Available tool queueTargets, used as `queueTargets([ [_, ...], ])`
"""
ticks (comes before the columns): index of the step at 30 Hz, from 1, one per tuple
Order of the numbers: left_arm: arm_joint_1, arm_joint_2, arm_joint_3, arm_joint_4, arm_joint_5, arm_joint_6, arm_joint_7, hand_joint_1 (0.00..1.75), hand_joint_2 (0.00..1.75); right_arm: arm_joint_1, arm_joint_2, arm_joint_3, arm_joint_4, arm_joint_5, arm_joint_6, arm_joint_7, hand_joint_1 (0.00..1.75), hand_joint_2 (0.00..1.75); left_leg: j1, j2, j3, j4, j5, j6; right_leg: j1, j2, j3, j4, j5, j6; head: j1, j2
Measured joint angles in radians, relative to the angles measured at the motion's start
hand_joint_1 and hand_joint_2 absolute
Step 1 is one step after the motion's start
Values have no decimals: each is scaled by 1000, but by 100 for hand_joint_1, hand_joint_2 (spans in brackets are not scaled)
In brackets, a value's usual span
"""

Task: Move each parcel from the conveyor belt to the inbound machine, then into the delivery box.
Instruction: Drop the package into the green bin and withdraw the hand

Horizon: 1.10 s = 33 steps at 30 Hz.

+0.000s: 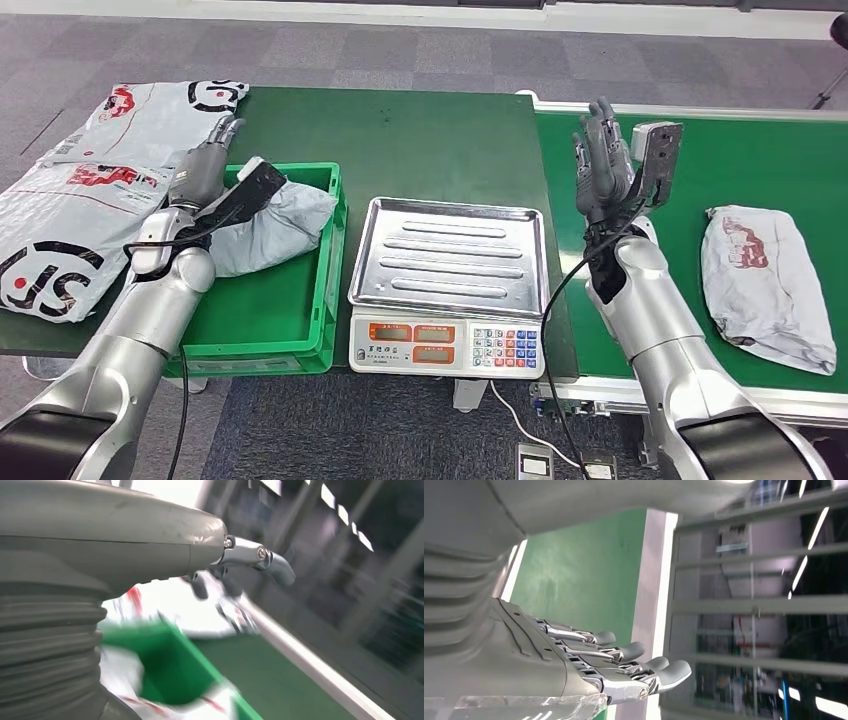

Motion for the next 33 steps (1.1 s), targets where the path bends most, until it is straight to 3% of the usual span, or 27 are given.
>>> queueTargets([
  [6,-1,-77,9,-52,298,-169,-117,0,175,-4,12,10,-23,95,-113,-10,0,175,0,-1,0,0,0,0,0,-1,1,0,0,0,0,0],
  [14,-69,-190,34,-4,658,-335,-185,0,175,8,45,50,-55,298,-343,-19,0,175,0,-1,0,0,0,0,0,-1,1,0,0,0,0,0],
  [18,-99,-255,39,39,736,-334,-211,0,175,20,55,73,-39,437,-456,31,0,175,0,-1,0,0,0,0,0,-1,1,0,0,0,0,0],
  [22,-101,-298,39,52,768,-303,-233,0,175,28,55,88,-5,656,-559,142,0,175,-1,-1,0,0,0,0,-1,-1,1,0,0,0,0,0],
  [26,-80,-311,38,49,777,-280,-249,0,175,50,44,86,19,893,-599,263,0,175,-1,-1,1,0,0,0,-1,-1,1,0,0,0,0,0],
  [33,-41,-311,38,30,780,-259,-252,0,175,85,5,60,47,1109,-600,377,0,175,-1,-1,1,0,0,0,-1,-1,0,0,0,0,0,0],
])
